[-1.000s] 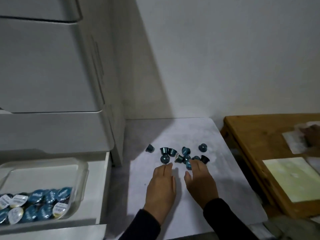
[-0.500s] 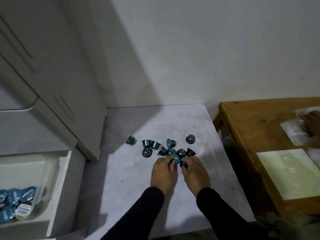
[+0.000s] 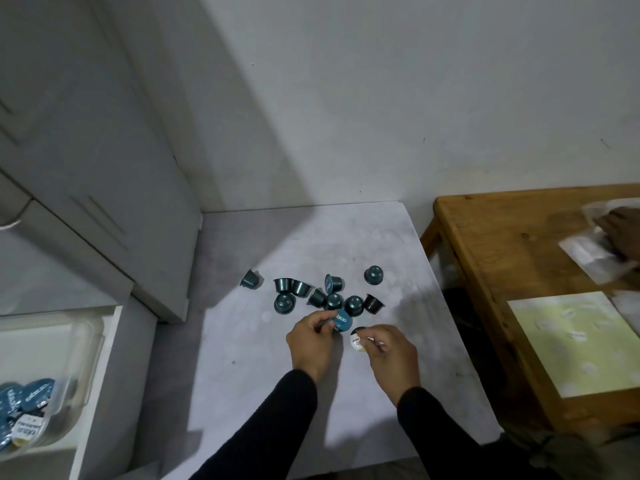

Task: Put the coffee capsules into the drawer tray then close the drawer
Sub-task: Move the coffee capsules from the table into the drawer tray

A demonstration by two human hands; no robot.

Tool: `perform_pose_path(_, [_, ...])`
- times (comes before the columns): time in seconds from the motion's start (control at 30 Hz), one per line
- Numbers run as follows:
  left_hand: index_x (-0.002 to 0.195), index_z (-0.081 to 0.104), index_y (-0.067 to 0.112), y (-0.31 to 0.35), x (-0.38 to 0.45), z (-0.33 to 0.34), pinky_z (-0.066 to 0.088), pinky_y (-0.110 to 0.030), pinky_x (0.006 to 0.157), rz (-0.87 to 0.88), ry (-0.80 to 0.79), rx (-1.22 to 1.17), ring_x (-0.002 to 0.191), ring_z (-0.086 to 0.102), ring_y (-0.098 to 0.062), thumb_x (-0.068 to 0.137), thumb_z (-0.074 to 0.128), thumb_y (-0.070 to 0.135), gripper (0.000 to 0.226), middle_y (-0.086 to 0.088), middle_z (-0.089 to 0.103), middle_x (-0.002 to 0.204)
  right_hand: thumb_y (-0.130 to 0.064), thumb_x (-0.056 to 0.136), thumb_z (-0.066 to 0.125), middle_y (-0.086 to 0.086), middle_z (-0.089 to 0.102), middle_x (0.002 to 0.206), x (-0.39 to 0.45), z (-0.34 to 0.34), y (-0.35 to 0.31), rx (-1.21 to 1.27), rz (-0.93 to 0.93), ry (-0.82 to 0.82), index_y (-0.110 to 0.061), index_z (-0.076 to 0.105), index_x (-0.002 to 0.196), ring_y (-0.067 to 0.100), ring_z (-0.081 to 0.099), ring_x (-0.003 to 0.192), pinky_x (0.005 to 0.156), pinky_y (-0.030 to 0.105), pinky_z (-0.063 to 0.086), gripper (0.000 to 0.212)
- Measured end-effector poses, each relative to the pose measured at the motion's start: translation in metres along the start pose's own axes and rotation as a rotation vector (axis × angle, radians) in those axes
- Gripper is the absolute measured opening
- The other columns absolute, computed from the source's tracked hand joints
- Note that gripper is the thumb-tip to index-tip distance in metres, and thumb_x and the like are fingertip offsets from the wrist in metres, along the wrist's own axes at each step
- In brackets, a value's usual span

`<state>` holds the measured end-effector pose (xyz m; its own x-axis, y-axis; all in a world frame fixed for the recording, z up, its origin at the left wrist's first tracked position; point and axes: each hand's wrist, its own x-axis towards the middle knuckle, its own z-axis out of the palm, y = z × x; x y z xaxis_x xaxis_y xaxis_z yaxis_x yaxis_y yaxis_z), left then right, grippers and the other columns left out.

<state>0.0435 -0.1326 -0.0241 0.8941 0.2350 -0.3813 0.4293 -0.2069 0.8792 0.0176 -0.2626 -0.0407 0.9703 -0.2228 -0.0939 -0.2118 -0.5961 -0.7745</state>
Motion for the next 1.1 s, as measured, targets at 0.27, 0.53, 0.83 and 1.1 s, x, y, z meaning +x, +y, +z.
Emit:
perform_pose_path(0.27, [0.091,0.073,0.023,0.011,-0.021,-0.028,0.044,0.001,0.064,0.007,0.013,-0.148,0.075,0.062,0.005,0.087,0.057,0.005,0.024,0.007,0.071,0.088,-0.004,0.079,0.061,0.003,0.073,0.085,0.007,-0.007,-0.021,0.032,0.090,-0.068,-0.016,0.075,0.082,0.015,0.066,0.079,0.075,0.023,0.049,0.018])
perform_pose_path(0.53, [0.086,0.074,0.026,0.030,-0.049,-0.101,0.053,-0.022,0.076,0.090,0.117,-0.458,0.081,0.069,-0.006,0.086,0.060,0.002,0.028,0.009,0.075,0.086,0.010,0.081,0.060,0.014,0.070,0.082,-0.006,0.001,-0.106,0.589,0.062,-0.143,-0.005,0.070,0.084,0.005,0.063,0.061,0.062,0.014,0.052,0.018])
perform_pose_path(0.83, [0.086,0.073,0.026,0.035,-0.079,-0.219,0.052,-0.020,0.077,0.258,0.307,-0.557,0.088,0.069,-0.008,0.087,0.059,0.002,0.028,0.005,0.076,0.091,0.006,0.080,0.062,-0.001,0.073,0.071,-0.050,0.038,-0.213,0.710,-0.062,-0.387,-0.013,0.072,0.078,0.007,0.062,0.062,0.061,0.012,0.051,0.022])
perform_pose_path(1.1, [0.088,0.073,0.021,-0.007,-0.058,-0.386,0.053,-0.011,0.068,0.271,0.340,-0.365,0.078,0.069,0.000,0.085,0.059,-0.001,0.026,0.011,0.075,0.081,0.005,0.082,0.060,0.006,0.072,0.080,-0.106,0.143,-0.298,0.594,-0.118,-0.574,-0.014,0.072,0.079,0.008,0.063,0.066,0.062,0.011,0.051,0.024])
